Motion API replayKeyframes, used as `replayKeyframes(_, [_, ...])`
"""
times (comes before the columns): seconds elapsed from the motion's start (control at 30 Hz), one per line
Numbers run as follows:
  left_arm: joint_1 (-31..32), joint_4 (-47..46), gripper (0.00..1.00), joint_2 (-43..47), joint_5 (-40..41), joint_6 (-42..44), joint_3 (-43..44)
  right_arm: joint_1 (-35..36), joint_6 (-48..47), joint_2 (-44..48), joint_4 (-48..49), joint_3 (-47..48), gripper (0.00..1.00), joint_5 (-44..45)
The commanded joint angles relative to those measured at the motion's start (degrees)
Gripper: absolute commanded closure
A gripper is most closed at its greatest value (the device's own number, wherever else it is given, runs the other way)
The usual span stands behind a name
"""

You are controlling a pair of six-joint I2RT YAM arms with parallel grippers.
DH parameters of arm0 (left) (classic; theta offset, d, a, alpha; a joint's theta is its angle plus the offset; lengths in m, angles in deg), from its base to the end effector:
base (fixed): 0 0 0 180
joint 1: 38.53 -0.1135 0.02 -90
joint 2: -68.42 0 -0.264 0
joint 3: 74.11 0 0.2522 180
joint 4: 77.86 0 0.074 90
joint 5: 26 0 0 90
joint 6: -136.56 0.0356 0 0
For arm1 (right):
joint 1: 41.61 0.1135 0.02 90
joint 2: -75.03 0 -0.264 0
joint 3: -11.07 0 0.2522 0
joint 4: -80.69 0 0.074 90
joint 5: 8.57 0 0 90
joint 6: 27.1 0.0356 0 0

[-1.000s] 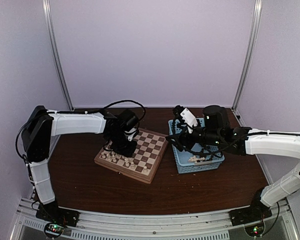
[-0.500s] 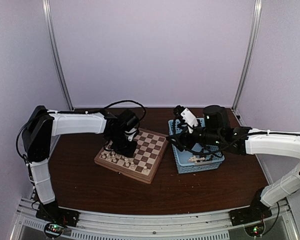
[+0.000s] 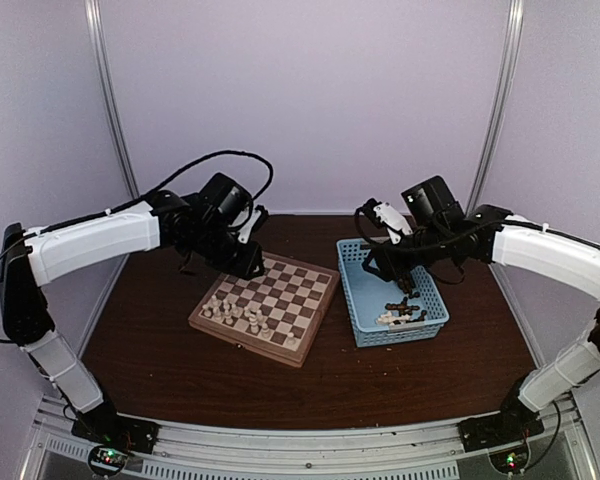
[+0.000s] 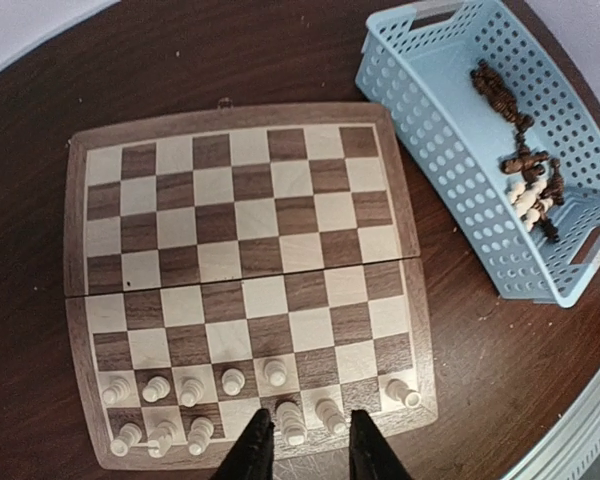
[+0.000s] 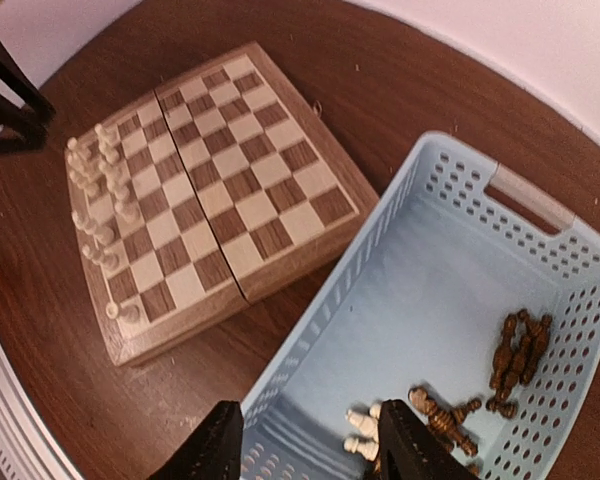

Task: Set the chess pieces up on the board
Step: Pick up the chess piece from the storage box.

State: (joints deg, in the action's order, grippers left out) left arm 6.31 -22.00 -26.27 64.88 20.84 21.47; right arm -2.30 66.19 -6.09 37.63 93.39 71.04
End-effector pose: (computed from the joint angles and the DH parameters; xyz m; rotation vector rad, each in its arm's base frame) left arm 0.2533 -0.2511 0.2908 0.4250 2.5615 -0.4570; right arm 0.2378 0.2030 0.3069 -0.8198 2.2121 0.5821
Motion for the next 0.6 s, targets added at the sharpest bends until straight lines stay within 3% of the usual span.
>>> replayKeyframes(0.0, [0.0,-5.4,0.73,4.0,-1.8,3.0,-1.8,-1.9,1.8,-2.9,-17.8,4.2,0.52,1.7])
replayKeyframes(0.17, [0.1,-13.7,0.72,11.1,-7.8,2.2,-6.5,-4.2,0.2,-5.9,-24.0,7.5,0.55,2.4])
replayKeyframes(0.33, [0.1,-22.8,0.63,18.5,-13.4,-2.8,-10.2,-7.1,0.6,-11.2,-25.9,9.0,0.58,-1.6])
replayKeyframes(0.47, [0.1,-30.0,0.37,23.7,-14.1,-11.5,-12.2,-7.5,2.3,-12.3,-23.8,9.0,0.6,-1.4])
replayKeyframes(0.57, [0.1,-40.2,0.24,28.8,-11.6,-21.6,-17.0,-7.7,3.3,-12.0,-22.3,8.6,0.61,-1.6])
